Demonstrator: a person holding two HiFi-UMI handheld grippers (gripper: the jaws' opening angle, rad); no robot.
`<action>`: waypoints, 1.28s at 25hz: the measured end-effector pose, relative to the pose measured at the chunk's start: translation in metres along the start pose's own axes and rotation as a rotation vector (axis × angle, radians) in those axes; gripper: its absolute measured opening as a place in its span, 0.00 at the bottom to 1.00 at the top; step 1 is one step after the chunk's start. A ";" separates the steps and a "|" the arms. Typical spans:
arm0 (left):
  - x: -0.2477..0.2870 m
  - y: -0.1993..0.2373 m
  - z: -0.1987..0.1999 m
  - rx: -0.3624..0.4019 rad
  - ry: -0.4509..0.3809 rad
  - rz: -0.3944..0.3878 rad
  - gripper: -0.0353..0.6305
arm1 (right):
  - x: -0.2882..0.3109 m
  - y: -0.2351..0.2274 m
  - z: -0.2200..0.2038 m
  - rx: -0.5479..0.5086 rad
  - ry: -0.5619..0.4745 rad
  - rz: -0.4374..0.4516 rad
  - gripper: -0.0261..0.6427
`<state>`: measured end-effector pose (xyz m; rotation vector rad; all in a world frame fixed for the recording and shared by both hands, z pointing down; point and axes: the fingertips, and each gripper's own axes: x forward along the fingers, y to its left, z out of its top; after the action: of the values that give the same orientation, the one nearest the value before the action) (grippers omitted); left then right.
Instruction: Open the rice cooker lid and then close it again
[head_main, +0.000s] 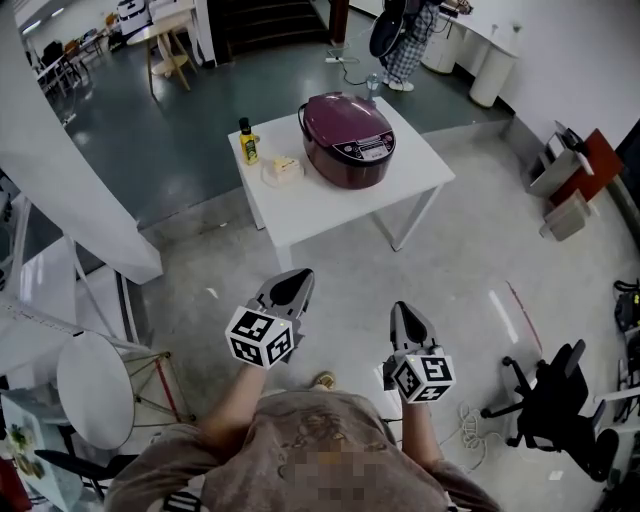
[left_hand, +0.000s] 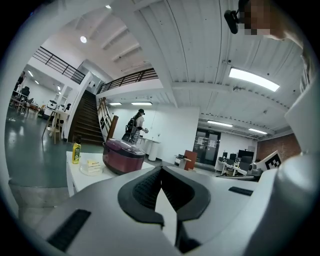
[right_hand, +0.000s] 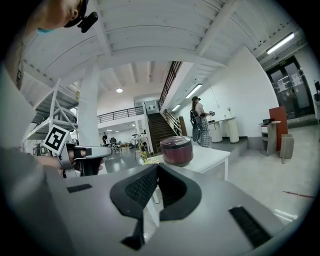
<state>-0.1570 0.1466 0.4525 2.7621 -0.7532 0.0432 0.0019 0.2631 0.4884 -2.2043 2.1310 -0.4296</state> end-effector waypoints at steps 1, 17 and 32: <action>0.008 0.001 0.001 -0.005 -0.005 0.007 0.09 | 0.004 -0.007 0.002 -0.002 0.001 0.006 0.04; 0.090 0.031 0.010 -0.002 -0.021 0.041 0.09 | 0.078 -0.061 0.014 0.011 0.007 0.050 0.04; 0.192 0.095 0.033 -0.016 -0.027 0.041 0.09 | 0.178 -0.106 0.036 0.009 0.015 0.067 0.04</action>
<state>-0.0398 -0.0355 0.4650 2.7370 -0.8134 0.0084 0.1154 0.0875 0.5069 -2.1247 2.1983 -0.4530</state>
